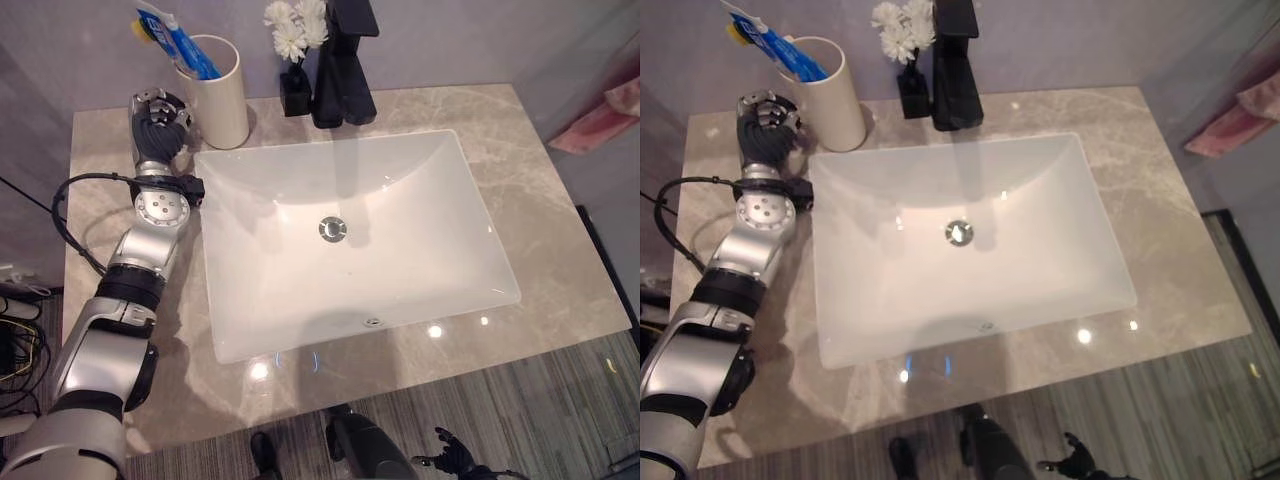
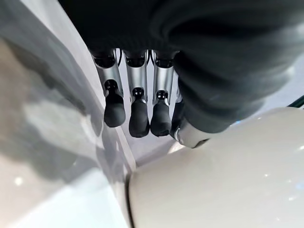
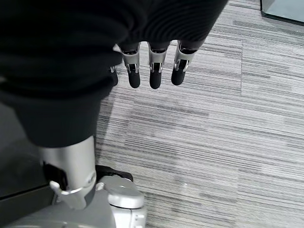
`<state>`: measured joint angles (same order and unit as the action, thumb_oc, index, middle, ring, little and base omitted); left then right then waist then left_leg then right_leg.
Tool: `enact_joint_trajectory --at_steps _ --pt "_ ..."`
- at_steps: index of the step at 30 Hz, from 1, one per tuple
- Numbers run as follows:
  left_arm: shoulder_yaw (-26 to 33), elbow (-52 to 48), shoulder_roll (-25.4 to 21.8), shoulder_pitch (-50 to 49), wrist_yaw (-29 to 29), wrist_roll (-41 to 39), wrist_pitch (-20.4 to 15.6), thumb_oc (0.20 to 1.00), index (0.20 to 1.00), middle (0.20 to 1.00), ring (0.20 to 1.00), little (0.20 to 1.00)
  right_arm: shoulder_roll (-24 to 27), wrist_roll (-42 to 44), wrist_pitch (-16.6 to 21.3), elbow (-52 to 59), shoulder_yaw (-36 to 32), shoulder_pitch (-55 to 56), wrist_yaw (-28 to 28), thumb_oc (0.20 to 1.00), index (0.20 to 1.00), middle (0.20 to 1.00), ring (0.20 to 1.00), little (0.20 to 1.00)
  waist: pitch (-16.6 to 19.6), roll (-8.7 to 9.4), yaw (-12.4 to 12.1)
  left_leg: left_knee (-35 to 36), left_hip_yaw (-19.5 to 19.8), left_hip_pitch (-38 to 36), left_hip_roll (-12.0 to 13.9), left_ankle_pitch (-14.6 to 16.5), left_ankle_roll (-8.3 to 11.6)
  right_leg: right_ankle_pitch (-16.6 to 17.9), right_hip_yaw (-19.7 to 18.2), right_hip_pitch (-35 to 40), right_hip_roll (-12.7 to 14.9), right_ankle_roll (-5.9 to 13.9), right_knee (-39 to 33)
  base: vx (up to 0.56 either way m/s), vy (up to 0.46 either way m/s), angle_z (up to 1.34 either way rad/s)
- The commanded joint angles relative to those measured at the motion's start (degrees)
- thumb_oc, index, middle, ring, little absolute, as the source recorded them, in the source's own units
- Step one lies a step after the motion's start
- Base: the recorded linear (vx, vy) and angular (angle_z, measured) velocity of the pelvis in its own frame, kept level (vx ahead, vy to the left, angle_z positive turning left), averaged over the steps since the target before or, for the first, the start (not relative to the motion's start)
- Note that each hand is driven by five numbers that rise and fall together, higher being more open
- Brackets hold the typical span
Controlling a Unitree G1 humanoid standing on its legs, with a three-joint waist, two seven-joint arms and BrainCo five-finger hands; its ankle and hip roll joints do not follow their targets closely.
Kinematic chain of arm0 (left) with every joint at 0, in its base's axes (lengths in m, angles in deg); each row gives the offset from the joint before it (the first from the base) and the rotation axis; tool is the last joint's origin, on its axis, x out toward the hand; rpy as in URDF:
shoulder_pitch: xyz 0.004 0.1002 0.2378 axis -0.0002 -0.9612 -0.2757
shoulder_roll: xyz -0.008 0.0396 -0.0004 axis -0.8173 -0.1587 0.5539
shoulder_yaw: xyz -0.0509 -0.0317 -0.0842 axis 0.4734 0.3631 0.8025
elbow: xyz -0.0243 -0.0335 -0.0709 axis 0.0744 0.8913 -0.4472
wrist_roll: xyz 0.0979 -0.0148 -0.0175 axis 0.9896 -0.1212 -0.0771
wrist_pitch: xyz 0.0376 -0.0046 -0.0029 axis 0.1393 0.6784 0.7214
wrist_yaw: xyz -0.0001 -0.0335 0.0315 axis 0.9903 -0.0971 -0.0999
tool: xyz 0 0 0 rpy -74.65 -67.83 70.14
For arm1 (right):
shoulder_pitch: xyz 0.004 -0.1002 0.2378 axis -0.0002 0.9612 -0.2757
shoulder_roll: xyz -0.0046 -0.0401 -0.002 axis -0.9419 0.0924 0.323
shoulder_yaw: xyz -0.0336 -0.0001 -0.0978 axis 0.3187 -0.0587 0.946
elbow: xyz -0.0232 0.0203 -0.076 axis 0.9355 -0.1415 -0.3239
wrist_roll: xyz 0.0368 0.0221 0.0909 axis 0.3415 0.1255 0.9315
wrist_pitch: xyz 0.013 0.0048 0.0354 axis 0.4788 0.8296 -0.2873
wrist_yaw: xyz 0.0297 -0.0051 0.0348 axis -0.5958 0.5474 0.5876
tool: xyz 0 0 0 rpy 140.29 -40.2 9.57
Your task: Put brush and paste in cup on sink, flatten towel.
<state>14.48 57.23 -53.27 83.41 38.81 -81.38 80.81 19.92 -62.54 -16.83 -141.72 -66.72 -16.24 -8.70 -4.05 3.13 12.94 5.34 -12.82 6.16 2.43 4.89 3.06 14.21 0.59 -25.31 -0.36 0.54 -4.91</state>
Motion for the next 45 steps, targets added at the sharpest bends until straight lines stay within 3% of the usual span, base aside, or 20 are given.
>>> enact_joint_trajectory --at_steps 1,4,6,10,13,14,15,16,17,18,21,27,28,29,30,32,38,42,43,45 --pt "5.1 -3.0 -1.5 -4.4 -4.1 2.7 -2.1 0.200 0.200 0.200 0.200 0.200 1.1 -0.9 -0.6 -3.2 0.0 0.5 1.4 1.000 1.000 1.000 1.000 1.000 -0.9 0.02 -1.1 -0.3 2.9 -4.8 0.8 0.1 2.08 -0.9 2.4 1.4 3.2 7.69 -0.1 0.03 0.040 0.09" --pt "8.2 -7.6 -2.9 -8.0 -4.8 3.2 -2.9 0.200 0.200 0.200 0.200 0.200 1.0 -1.2 -0.8 -4.1 -0.6 0.2 1.4 1.000 1.000 1.000 1.000 1.000 -0.3 0.12 -1.8 -0.3 3.3 -5.6 0.6 0.4 1.98 -1.2 3.1 2.8 3.7 7.87 -0.1 0.00 0.040 0.19" --pt "13.0 -16.1 -3.5 -15.0 -4.9 3.4 -5.2 0.200 0.200 0.200 0.200 0.200 0.5 -1.4 -1.3 -5.2 -1.5 -0.4 1.2 1.000 1.000 1.000 1.000 1.000 0.3 -0.02 -3.1 -0.3 4.2 -6.8 0.1 0.6 1.62 -1.4 3.9 4.9 4.5 8.04 -0.1 0.00 0.087 0.18" --pt "20.7 -31.6 -2.9 -32.1 0.7 3.0 -8.8 0.200 0.200 0.200 0.200 0.200 0.0 -3.0 -2.8 -7.5 -3.2 -1.8 1.0 1.000 1.000 1.000 1.000 1.000 0.7 -0.72 -5.9 -0.3 6.7 -8.5 -1.5 1.0 0.49 -1.1 5.7 8.5 6.7 8.64 -0.1 -0.03 0.134 0.33" --pt "22.5 -35.5 -3.0 -37.6 2.2 4.8 -9.2 0.200 0.200 0.200 0.200 0.200 -0.4 -4.3 -3.1 -8.2 -3.1 -2.1 0.7 1.000 1.000 1.000 1.000 1.000 0.8 -0.71 -6.6 -0.3 8.1 -9.7 -2.3 1.2 -0.11 -0.9 6.7 10.2 7.7 9.13 -0.1 -0.04 0.133 0.36" --pt "23.1 -36.2 -3.0 -39.5 2.9 5.2 -9.1 0.288 0.288 0.288 0.288 0.288 -0.5 -4.8 -3.2 -8.2 -3.2 -2.4 0.5 1.000 1.000 1.000 1.000 1.000 0.8 -0.60 -7.2 -0.3 8.8 -9.9 -2.7 1.4 -0.47 -0.8 6.9 10.7 8.2 9.27 0.1 -0.03 0.102 0.50" --pt "23.3 -36.5 -2.9 -39.8 2.9 5.2 -9.0 0.316 0.316 0.316 0.316 0.316 -0.5 -4.8 -3.2 -8.2 -3.1 -2.3 0.5 1.000 1.000 1.000 1.000 1.000 0.7 -0.58 -7.0 -0.3 8.9 -10.1 -2.7 1.4 -0.51 -0.8 7.0 10.9 8.3 9.31 0.1 -0.06 0.144 0.45" --pt "24.7 -37.3 -2.3 -43.6 3.0 7.0 -9.0 0.551 0.551 0.551 0.551 0.551 -0.8 -5.8 -3.1 -8.0 -2.8 -2.6 0.6 1.000 1.000 1.000 1.000 1.000 0.8 -0.19 -7.7 -0.3 9.7 -10.9 -3.5 1.6 -1.13 -0.5 7.6 12.2 9.2 9.73 0.3 -0.06 0.160 0.40" --pt "25.0 -37.6 -1.8 -45.5 3.5 7.7 -8.8 0.551 0.551 0.551 0.551 0.551 -0.8 -6.8 -3.1 -7.7 -2.6 -3.1 0.7 1.000 1.000 1.000 1.000 1.000 0.7 0.08 -8.4 -0.3 10.1 -11.1 -3.9 1.8 -1.52 -0.3 7.8 12.7 9.8 10.01 0.5 -0.06 0.161 0.34" --pt "25.2 -37.9 -1.7 -45.9 3.5 7.7 -8.7 1.000 1.000 1.000 1.000 1.000 -0.8 -6.9 -3.1 -7.6 -2.4 -3.0 0.7 1.000 1.000 1.000 1.000 1.000 0.6 0.10 -8.1 -0.3 10.2 -11.3 -3.9 1.8 -1.59 -0.3 7.9 13.0 9.9 10.08 0.5 -0.08 0.206 0.39" --pt "25.3 -37.2 1.2 -52.4 5.2 9.3 -7.8 1.000 1.000 1.000 1.000 1.000 -1.5 -9.3 -3.3 -6.2 -1.7 -3.4 0.8 1.000 1.000 1.000 1.000 1.000 0.2 1.41 -9.6 -0.3 12.4 -13.1 -6.0 1.9 -3.28 1.6 8.2 15.1 12.3 11.23 1.5 -0.07 0.203 0.37" --pt "23.7 -31.7 5.1 -57.7 7.9 8.8 -4.3 1.000 1.000 1.000 1.000 1.000 -3.0 -10.5 -4.7 -7.0 -2.7 -3.6 2.1 1.000 1.000 1.000 1.000 1.000 -0.6 2.02 -10.8 -0.3 13.9 -13.4 -8.1 1.4 -4.72 3.6 8.6 15.3 14.9 12.06 3.3 -0.09 0.164 0.14" --pt "19.1 -29.0 4.1 -59.8 15.5 11.6 2.9 1.000 1.000 1.000 1.000 1.000 -2.9 -11.3 -6.8 -7.9 -3.2 -5.1 2.2 1.000 1.000 1.000 1.000 1.000 -2.3 0.37 -10.1 -0.4 15.0 -13.1 -7.8 0.5 -5.39 1.6 5.1 14.2 13.0 11.35 7.7 -0.14 0.152 0.20" --pt "19.1 -29.0 4.1 -59.7 15.5 11.6 2.9 1.000 1.000 1.000 1.000 1.000 -2.9 -11.3 -6.8 -7.9 -3.2 -5.2 2.2 1.000 1.000 1.000 1.000 1.000 -2.3 0.51 -10.1 -0.4 14.9 -12.9 -7.9 0.3 -5.39 1.6 5.0 13.9 13.1 11.34 7.8 -0.17 0.177 0.36" --pt "18.7 -30.0 3.3 -60.5 18.3 12.1 2.9 1.000 1.000 1.000 1.000 1.000 -2.5 -11.2 -7.2 -8.3 -3.6 -5.4 1.9 1.000 1.000 1.000 1.000 1.000 -2.6 -0.22 -9.8 -0.5 14.8 -12.8 -7.9 0.0 -5.66 -0.4 3.9 13.4 11.8 10.84 10.0 -0.11 0.154 0.58" --pt "16.5 -28.5 3.5 -63.9 25.6 13.0 6.2 1.000 1.000 1.000 1.000 1.000 -2.6 -11.7 -8.9 -9.4 -4.2 -5.0 0.5 1.000 1.000 1.000 1.000 1.000 -2.7 -1.66 -9.1 -0.5 13.5 -12.8 -7.9 -0.3 -6.20 -5.0 3.7 13.9 9.2 9.19 13.7 -0.14 0.209 0.28" --pt "8.3 -4.5 9.6 -60.9 27.8 19.7 11.8 1.000 1.000 1.000 1.000 1.000 -3.2 -16.0 -10.7 -10.5 -1.8 -5.3 -2.5 1.000 1.000 1.000 1.000 1.000 -0.7 -2.67 -9.7 -0.6 9.3 -10.6 -7.2 -2.5 -6.96 -12.6 7.9 15.4 6.0 7.78 25.1 -0.10 0.101 -0.41" --pt "4.3 17.5 14.3 -56.1 25.0 20.1 11.4 1.000 1.000 1.000 1.000 1.000 -2.4 -15.6 -10.5 -11.8 -3.3 -6.9 -0.8 1.000 1.000 1.000 1.000 1.000 0.5 -3.42 -10.5 -1.3 3.4 -8.7 -6.2 -3.4 -6.98 -15.6 11.7 18.9 7.9 7.91 27.0 -0.13 0.025 -0.70" --pt "4.2 17.8 14.3 -55.9 24.9 20.0 11.2 1.000 1.000 1.000 1.000 1.000 -2.4 -15.6 -10.5 -11.8 -3.4 -6.9 -0.8 1.000 1.000 1.000 1.000 1.000 0.5 -3.51 -10.7 -1.3 3.3 -8.6 -6.1 -3.5 -6.96 -15.4 11.6 18.8 7.8 7.85 26.9 -0.13 0.008 -0.83" --pt "2.2 31.9 17.7 -51.5 24.5 19.0 10.2 1.000 1.000 1.000 1.000 1.000 -1.7 -15.0 -10.0 -13.5 -3.4 -6.9 -0.9 1.000 1.000 1.000 1.000 1.000 2.2 -3.28 -10.8 -1.8 -2.5 -7.4 -5.4 -3.6 -6.89 -16.1 14.5 22.5 8.6 8.56 25.4 -0.12 -0.034 -1.24"
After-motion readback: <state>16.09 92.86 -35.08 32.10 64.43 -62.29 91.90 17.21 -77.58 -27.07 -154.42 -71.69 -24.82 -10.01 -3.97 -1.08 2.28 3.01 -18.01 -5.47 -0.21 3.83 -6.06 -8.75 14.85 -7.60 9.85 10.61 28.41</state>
